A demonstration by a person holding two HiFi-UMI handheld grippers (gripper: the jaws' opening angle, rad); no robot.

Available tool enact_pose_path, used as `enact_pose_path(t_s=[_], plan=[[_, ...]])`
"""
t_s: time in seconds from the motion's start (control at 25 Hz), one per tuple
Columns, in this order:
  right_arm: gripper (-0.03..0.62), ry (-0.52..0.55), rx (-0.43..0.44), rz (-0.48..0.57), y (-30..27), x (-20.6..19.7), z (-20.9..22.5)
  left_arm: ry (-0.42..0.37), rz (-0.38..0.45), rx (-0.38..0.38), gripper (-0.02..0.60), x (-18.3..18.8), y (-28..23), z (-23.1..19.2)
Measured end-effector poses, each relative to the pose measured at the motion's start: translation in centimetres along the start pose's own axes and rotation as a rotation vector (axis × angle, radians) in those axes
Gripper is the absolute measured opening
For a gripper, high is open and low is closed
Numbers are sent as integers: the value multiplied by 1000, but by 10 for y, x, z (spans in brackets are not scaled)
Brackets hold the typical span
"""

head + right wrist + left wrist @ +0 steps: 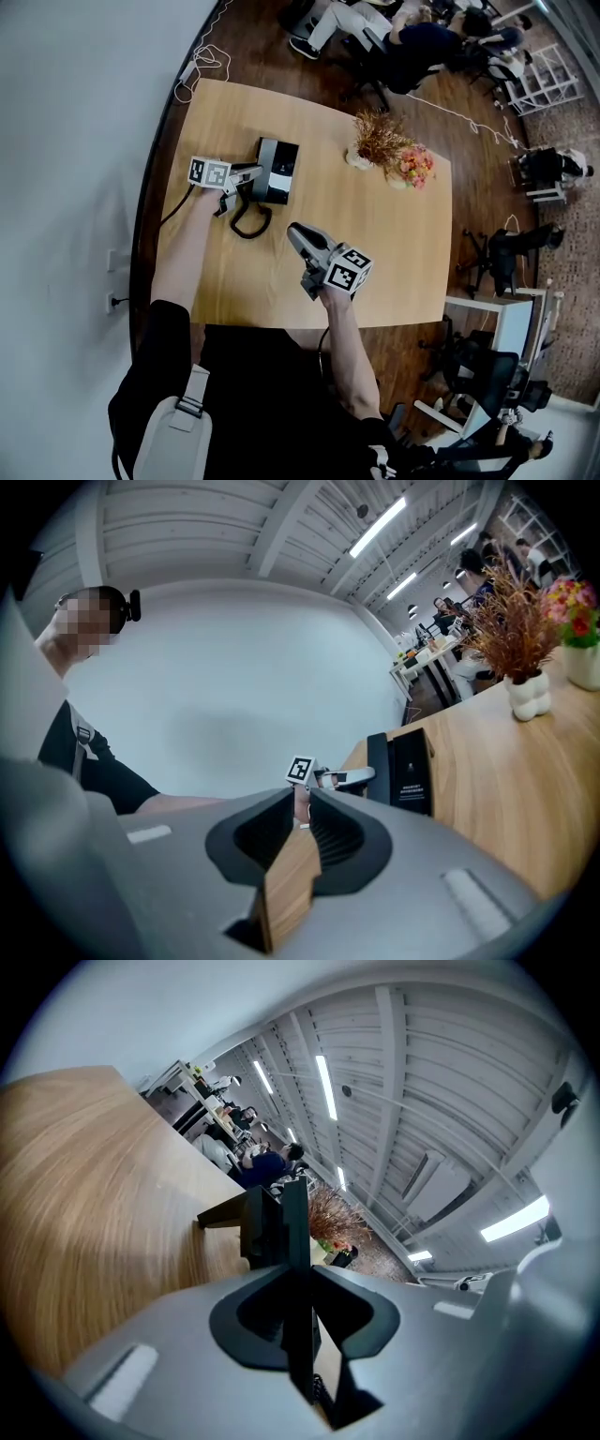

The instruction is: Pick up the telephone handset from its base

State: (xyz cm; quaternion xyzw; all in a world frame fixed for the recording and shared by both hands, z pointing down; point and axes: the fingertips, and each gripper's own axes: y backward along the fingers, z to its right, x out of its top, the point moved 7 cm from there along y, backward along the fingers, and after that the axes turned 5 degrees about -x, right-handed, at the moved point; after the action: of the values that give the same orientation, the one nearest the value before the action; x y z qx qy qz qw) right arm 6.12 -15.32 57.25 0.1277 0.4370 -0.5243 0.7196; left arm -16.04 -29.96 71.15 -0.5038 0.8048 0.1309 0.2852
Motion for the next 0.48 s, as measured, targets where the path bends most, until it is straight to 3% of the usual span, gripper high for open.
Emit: enact_pose_path(t_s=[0.24,0.48], plan=[[44,-24,3,56,8,8,6,28,159,-130,74,15,24,38],[44,-26,10,132,18,28,10,-68,231,-212,74,29,51,86]])
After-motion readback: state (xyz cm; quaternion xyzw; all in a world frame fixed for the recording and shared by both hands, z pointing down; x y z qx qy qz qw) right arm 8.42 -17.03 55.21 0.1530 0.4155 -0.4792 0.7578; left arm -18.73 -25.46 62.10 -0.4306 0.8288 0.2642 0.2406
